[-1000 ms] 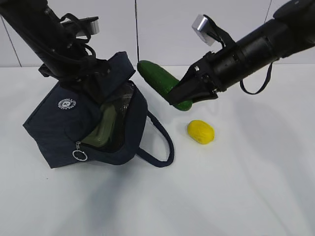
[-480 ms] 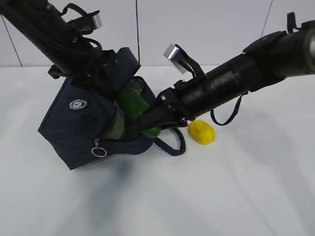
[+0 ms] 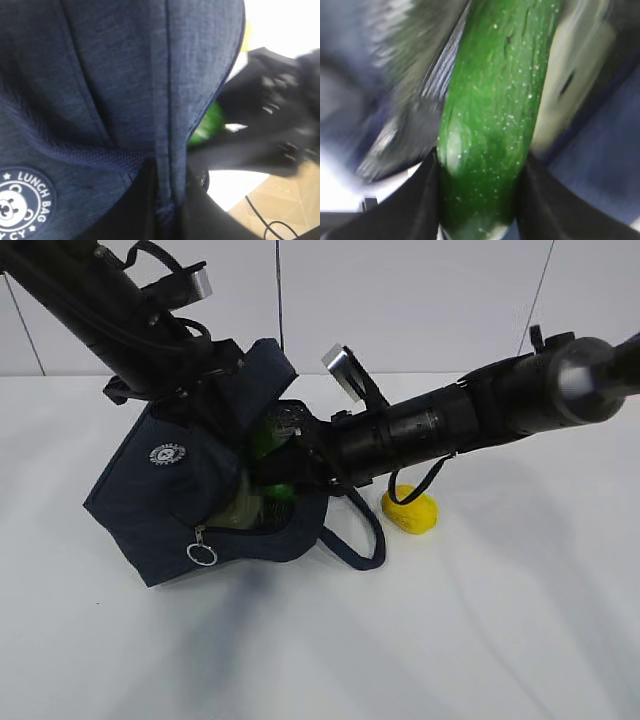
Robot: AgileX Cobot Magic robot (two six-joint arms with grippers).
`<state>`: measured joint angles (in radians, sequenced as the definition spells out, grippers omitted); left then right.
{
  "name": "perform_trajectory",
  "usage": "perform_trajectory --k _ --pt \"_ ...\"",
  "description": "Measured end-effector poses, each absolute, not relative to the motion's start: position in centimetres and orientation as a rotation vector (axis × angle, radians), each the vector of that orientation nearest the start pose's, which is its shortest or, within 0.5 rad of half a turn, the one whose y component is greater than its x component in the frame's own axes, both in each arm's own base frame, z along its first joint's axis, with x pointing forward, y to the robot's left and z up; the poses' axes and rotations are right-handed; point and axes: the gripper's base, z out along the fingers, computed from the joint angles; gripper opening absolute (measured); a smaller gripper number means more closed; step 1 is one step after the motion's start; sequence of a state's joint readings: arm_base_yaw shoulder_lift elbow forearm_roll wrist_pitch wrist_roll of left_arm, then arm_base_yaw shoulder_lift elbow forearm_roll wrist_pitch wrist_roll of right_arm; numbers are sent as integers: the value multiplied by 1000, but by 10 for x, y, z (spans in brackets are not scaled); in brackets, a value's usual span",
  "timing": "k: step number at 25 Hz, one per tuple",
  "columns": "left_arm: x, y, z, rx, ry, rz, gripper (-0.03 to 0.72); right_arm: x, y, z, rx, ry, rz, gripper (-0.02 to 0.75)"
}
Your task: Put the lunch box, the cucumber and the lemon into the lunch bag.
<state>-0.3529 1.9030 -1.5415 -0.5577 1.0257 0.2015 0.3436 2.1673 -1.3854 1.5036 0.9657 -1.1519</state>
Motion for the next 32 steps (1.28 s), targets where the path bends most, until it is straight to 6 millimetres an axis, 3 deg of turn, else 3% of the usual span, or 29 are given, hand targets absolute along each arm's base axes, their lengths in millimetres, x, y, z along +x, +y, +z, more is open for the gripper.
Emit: perform_trajectory --k 9,19,32 --pt "364 -179 255 456 2780 -779 22 391 225 154 -581 2240 1553 302" --pt "364 -179 255 457 2781 -779 21 391 225 156 -592 2228 1578 486" --pt "362 -178 254 467 2796 -784 21 391 217 156 -643 2232 1586 501"
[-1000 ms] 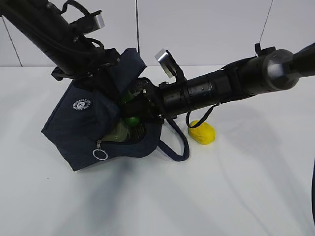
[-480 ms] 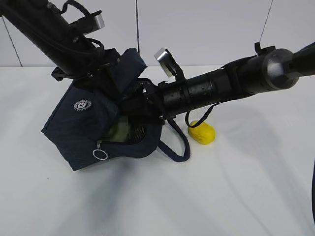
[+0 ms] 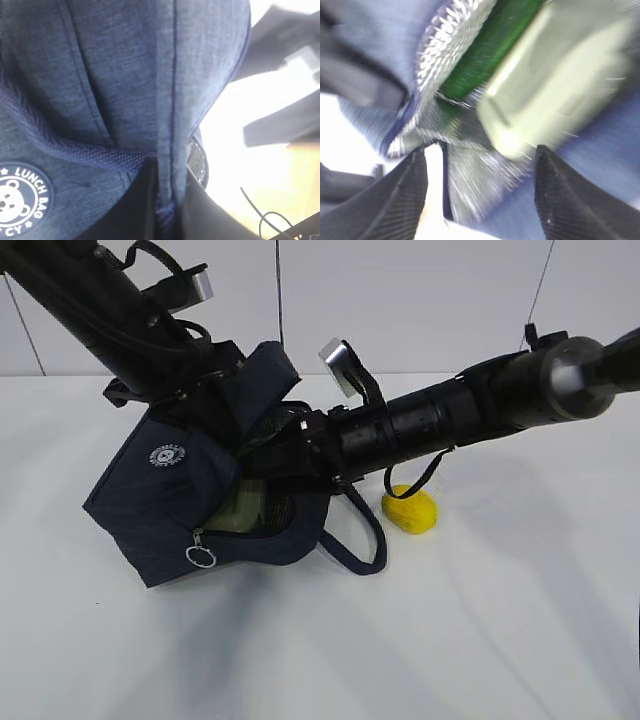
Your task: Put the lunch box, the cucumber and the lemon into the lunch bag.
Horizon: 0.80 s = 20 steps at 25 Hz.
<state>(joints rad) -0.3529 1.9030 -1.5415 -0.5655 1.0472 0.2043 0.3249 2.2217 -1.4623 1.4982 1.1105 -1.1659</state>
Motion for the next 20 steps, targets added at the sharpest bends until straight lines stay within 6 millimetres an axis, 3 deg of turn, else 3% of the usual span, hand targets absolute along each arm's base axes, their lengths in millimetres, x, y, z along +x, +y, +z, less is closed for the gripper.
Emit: perform_trajectory --k 3,8,15,20 --pt "362 -178 254 471 2799 -785 21 393 206 160 -673 2236 1554 501" --pt "362 -178 254 477 2797 -784 21 395 177 186 -765 2247 1408 501" --pt "362 -178 254 491 2793 -782 21 398 143 229 -879 2341 978 496" --pt "361 -178 254 498 2797 -783 21 403 130 235 -923 2427 748 496"
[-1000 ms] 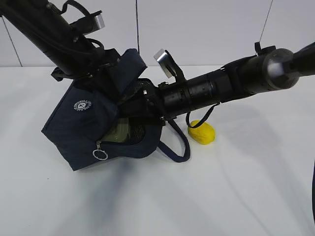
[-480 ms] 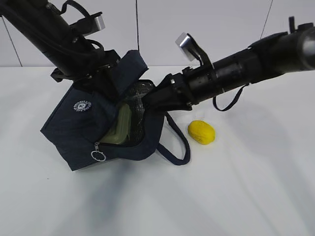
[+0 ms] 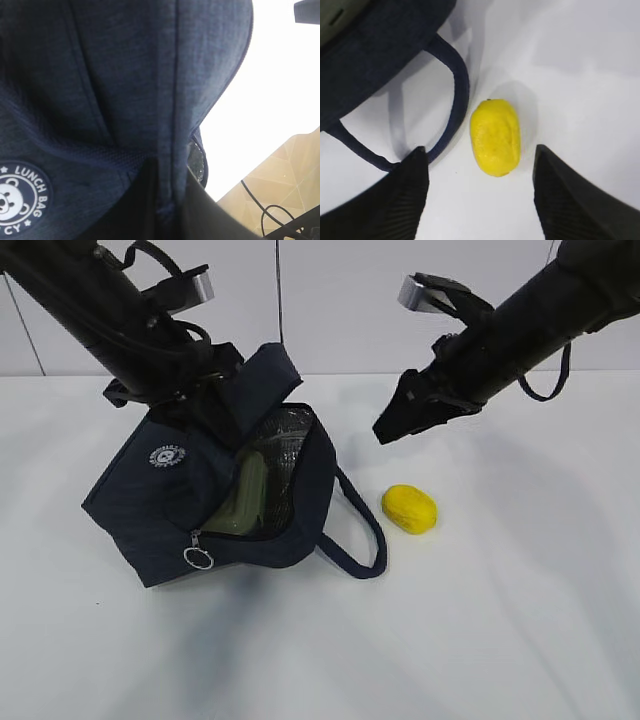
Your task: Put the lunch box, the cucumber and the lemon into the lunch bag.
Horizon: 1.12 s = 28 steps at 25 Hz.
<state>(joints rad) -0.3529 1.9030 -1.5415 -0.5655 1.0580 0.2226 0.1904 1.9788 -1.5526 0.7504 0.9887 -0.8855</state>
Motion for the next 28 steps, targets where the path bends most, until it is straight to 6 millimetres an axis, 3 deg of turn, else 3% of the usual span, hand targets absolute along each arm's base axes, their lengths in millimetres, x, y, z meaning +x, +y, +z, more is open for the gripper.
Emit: perform_trajectory --k 6,10,17,28 --pt "361 -178 254 508 2802 -785 21 405 116 226 -921 2549 512 495" --pt "360 -178 254 513 2801 -784 21 405 117 222 -924 2582 425 495" --pt "360 -178 254 516 2804 -785 21 412 128 188 -908 2657 416 495" --pt "360 -178 254 519 2803 -785 21 419 129 154 -893 2709 410 495"
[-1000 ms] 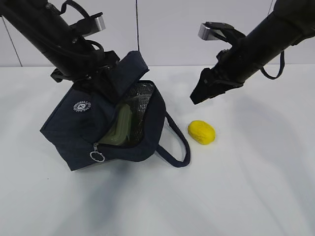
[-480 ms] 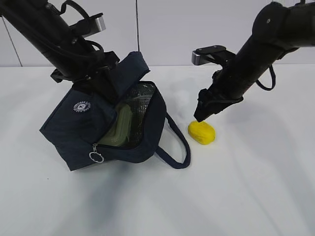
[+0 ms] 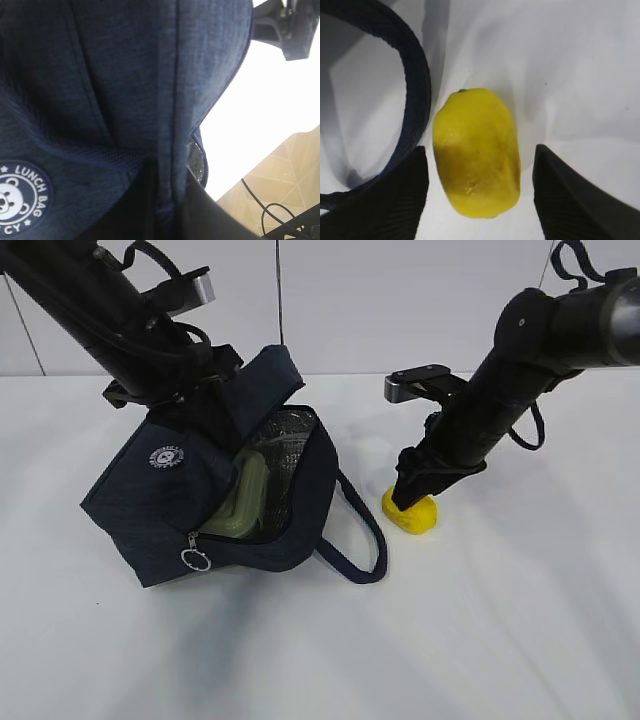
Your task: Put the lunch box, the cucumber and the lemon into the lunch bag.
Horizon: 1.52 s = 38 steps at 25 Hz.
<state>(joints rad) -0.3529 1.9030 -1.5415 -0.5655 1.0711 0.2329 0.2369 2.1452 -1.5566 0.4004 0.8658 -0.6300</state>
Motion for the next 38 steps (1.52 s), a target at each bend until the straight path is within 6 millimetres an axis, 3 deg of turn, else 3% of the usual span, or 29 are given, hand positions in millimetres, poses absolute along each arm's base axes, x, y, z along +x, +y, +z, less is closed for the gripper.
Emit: perform_trajectory --k 10,17,22,30,38 --pt "360 -178 254 519 2803 -785 21 421 130 131 -886 2755 422 491" --pt "360 -178 254 519 2803 -785 21 421 130 131 -881 2754 425 365" --pt "360 -178 254 521 2802 -785 21 421 131 132 -879 2759 447 344" --pt "360 -178 254 523 2805 -786 21 428 139 163 -892 2773 552 337" --pt "360 -178 254 527 2804 -783 21 424 151 207 -839 2631 752 337"
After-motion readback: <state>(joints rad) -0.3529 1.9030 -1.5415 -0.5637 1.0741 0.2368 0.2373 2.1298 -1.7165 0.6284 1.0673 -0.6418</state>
